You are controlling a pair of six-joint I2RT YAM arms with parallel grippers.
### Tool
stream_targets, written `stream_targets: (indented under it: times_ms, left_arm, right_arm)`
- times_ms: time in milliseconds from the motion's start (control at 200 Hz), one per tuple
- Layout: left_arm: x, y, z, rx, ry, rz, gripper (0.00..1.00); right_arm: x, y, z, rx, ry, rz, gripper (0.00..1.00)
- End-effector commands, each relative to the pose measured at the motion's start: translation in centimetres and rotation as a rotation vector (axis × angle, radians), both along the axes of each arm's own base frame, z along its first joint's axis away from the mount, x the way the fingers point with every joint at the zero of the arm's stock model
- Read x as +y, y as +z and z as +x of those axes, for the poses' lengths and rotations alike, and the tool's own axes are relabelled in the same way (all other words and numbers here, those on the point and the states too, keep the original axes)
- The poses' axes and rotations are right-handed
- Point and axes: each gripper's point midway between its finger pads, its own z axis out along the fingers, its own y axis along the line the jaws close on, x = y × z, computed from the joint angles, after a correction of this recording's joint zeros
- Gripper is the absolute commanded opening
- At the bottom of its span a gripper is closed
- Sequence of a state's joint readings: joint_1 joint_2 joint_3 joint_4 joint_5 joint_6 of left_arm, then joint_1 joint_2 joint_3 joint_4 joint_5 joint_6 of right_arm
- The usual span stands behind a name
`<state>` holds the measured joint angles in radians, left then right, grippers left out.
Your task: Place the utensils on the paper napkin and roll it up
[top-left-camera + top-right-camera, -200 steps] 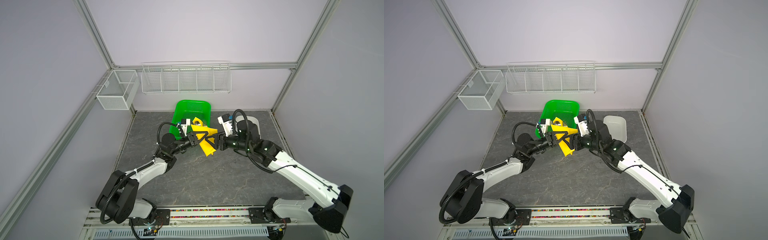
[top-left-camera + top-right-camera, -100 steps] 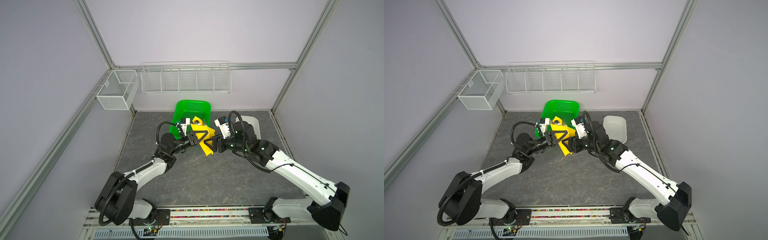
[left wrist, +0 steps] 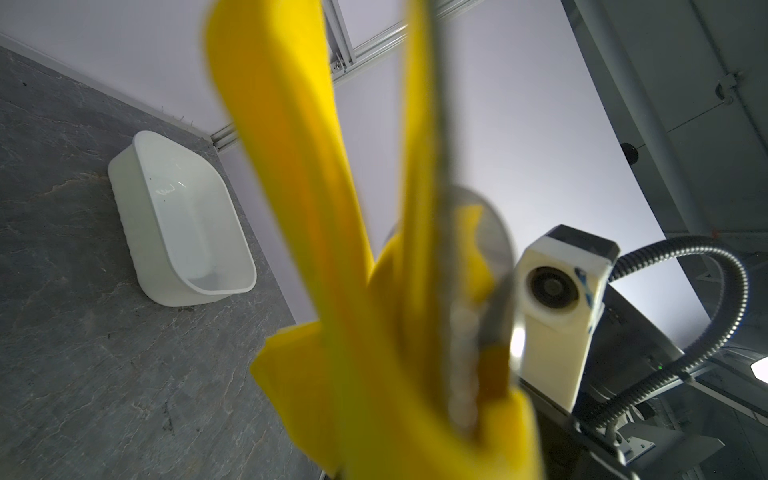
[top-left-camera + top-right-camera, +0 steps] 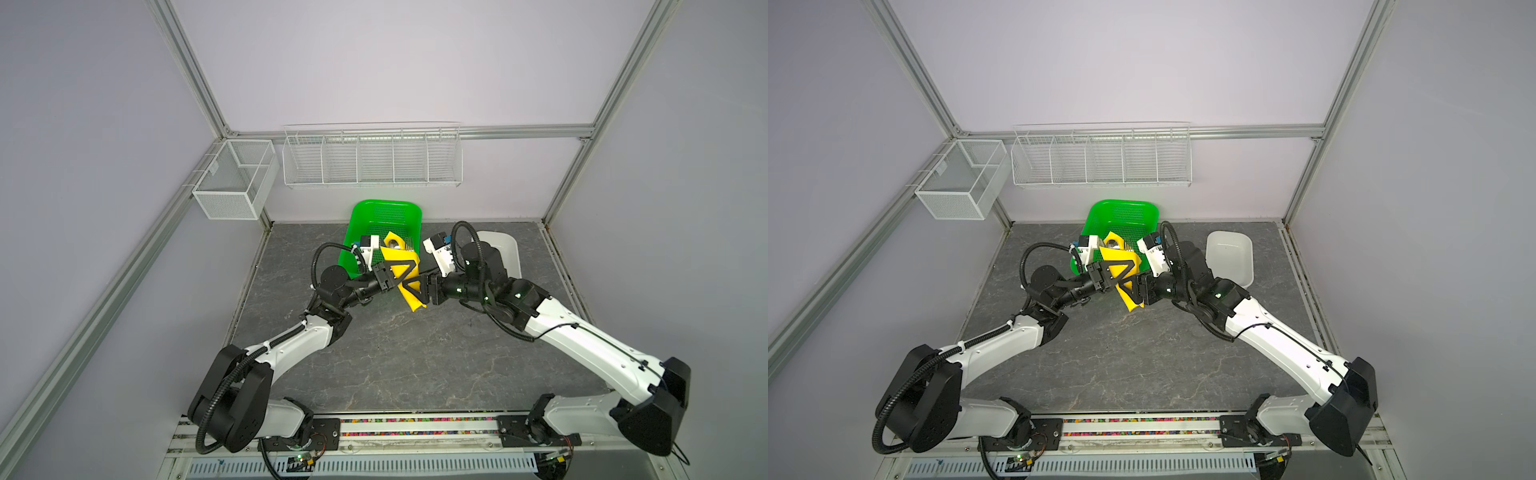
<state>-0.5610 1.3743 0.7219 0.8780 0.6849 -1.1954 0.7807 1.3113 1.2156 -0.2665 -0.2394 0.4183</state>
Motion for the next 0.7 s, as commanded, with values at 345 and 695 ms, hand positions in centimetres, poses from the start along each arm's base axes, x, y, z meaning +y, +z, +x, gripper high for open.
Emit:
stream_targets:
  times_ms: [345,695]
  left_arm:
    - [0.3,4.7,-1.1,-0.103,-0.048,-0.107,0.0]
    - [0.2,4.5,-1.1,-0.091,-0.056,-0.104,0.0]
  right_arm:
    - [0.6,-0.2,-0.4,0.075,0.089,0.146,0.69]
    - [1.0,1.3,-0.8,0.073,0.151,0.208,0.55]
